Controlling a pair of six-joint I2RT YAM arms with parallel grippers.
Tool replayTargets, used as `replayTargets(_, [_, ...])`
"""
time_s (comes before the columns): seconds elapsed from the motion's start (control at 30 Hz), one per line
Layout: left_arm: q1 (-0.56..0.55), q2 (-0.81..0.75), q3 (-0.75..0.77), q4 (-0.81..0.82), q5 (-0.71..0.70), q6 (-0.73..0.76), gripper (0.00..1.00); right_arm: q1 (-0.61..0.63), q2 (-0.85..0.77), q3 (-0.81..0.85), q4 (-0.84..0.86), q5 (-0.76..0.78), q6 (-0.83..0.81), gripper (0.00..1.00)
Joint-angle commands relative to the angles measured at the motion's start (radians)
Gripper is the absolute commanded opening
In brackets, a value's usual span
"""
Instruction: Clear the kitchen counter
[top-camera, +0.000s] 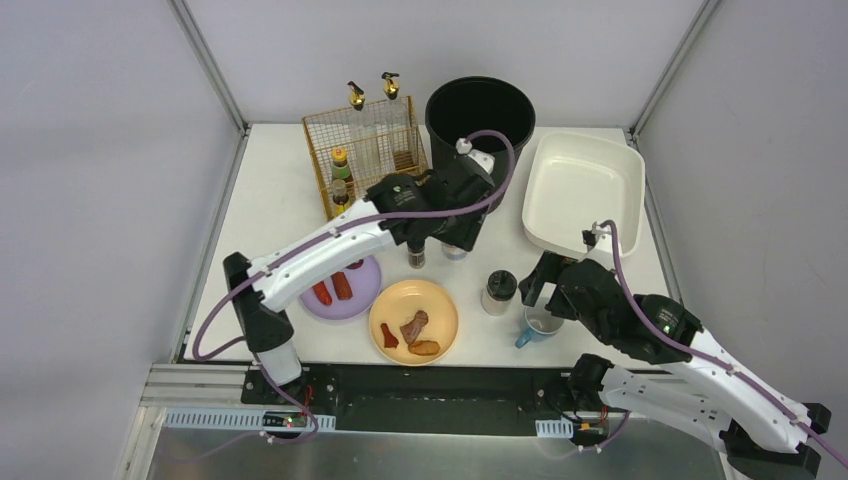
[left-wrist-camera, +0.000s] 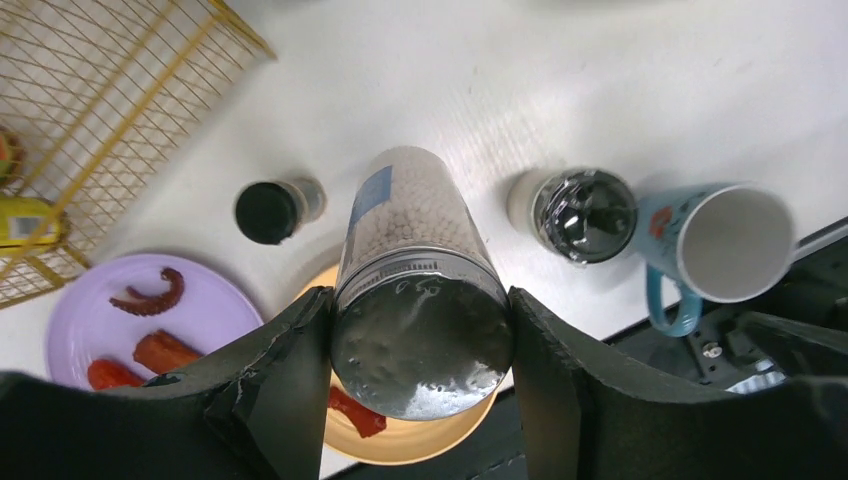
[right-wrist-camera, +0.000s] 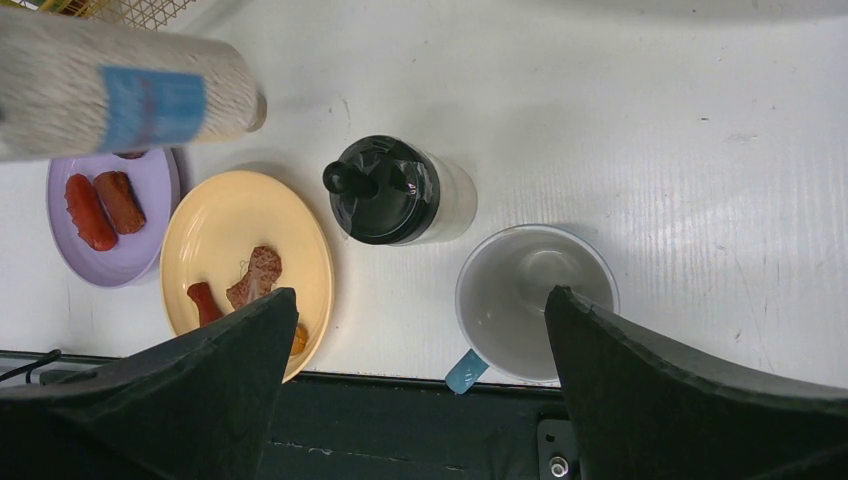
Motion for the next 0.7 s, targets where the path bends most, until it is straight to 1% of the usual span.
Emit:
replayTargets(0.0, [0.065,-0.113,0.090,-0.015,-0.079,0.044,0.00,0.005,0.011,0.017,0.026,-0.002,-0.008,0.99])
replayTargets(0.23, [0.235,-0.126,0.144,-0.013,-0.046,0.052,0.00,0.004,0.007,0.012,0.040,-0.011,-0.016,0.99])
replayTargets(0.53, [0.345,-0.035,0.311,0.001,-0.151,0.118,0.00,0.004,-0.004,-0.015,0.078,-0.023,-0.026,0.99])
replayTargets(0.67, [0.404,0.015,0.353,0.000,-0.162,0.131,0.00,0.003,-0.006,-0.027,0.080,-0.017,-0.032,0.99])
